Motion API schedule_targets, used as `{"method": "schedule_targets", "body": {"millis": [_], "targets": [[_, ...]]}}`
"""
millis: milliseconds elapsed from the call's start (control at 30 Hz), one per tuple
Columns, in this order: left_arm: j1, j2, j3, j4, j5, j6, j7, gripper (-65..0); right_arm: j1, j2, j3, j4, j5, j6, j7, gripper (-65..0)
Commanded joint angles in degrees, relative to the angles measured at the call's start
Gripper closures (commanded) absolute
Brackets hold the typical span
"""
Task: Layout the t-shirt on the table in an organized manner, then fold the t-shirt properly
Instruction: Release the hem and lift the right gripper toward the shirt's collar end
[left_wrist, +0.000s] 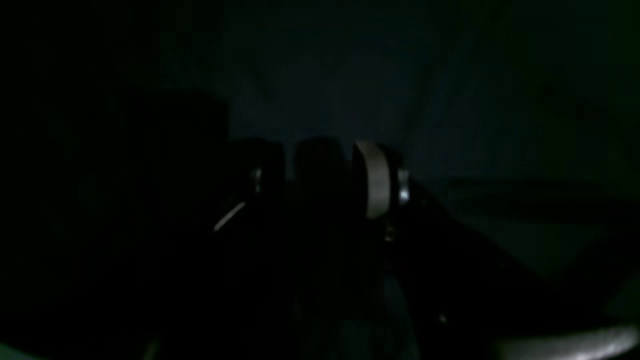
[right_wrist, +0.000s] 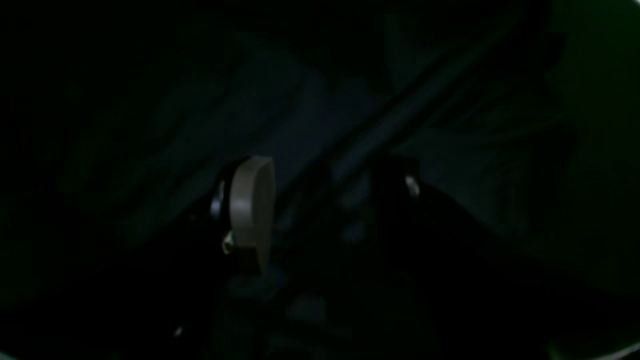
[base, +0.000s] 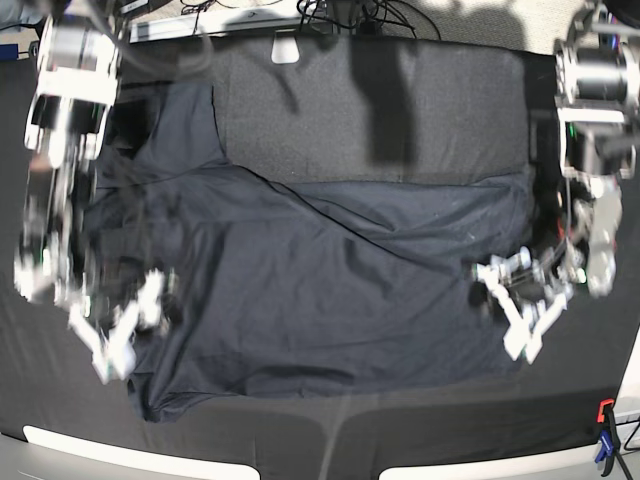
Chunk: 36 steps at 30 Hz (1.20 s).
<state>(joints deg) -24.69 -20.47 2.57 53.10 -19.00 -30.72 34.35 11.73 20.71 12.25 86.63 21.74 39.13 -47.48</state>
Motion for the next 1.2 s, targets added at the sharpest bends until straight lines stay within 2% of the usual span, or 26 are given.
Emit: {"method": "schedule_targets", "body": {"millis": [0,200,367,433,500,600,667,767,833,1000,1167], "targets": [[-1.6,-0.7,-0.3,1.1,-0.6,-0.4,-2.2,-20.9,-0.5,0.9,1.3,2.9,1.5,0.9,1.4,-31.0],[-0.9,-0.7,-0.3,1.1,-0.6,-0.2,-2.7,-20.9,-11.5,0.9,6.3,12.1,3.0,0.9,-0.2,-31.0],[-1.0,-2.0,-0.3,1.2,-0.6,0.0,-4.7,-20.9,-18.4,0.9,7.6,16.7,3.0,0.9,-0.2,-31.0],[-1.0,-2.9,-0.3,1.2,-0.6,2.2,-4.7,-20.9,-20.8,0.7,7.6,18.2,3.0,0.9,-0.1,-31.0],[-1.0,-3.8,-0.3,1.2,-1.0,4.2,-3.8,-20.9,-23.0,0.0,7.6,19.7,3.0,0.9,-0.1,-31.0],[-1.0,-4.8,-0.3,1.2,-6.3,4.1,1.1,-20.9,-25.7,-1.8,7.6,22.3,3.0,0.9,0.3,-31.0],[-1.0,-4.8,-0.3,1.2,-8.9,3.1,3.9,-20.9,-27.1,-3.4,7.6,24.3,3.0,0.9,0.6,-31.0],[-0.8,-4.6,-0.3,1.2,-11.7,0.6,4.7,-20.9,-28.0,-5.9,7.6,27.3,2.9,0.9,0.5,-31.0],[-0.8,-4.3,-0.3,1.2,-12.0,0.4,4.7,-20.9,-27.9,-7.0,7.6,28.8,2.8,0.9,0.4,-31.0],[0.9,-3.8,-0.3,1.2,-11.6,0.4,3.4,-20.9,-27.9,-7.6,7.6,30.7,2.7,0.9,0.2,-31.0],[5.4,-3.8,-0.3,1.2,-8.7,0.5,0.3,-20.9,-27.9,-7.6,7.6,30.8,2.7,0.9,0.1,-31.0]]}}
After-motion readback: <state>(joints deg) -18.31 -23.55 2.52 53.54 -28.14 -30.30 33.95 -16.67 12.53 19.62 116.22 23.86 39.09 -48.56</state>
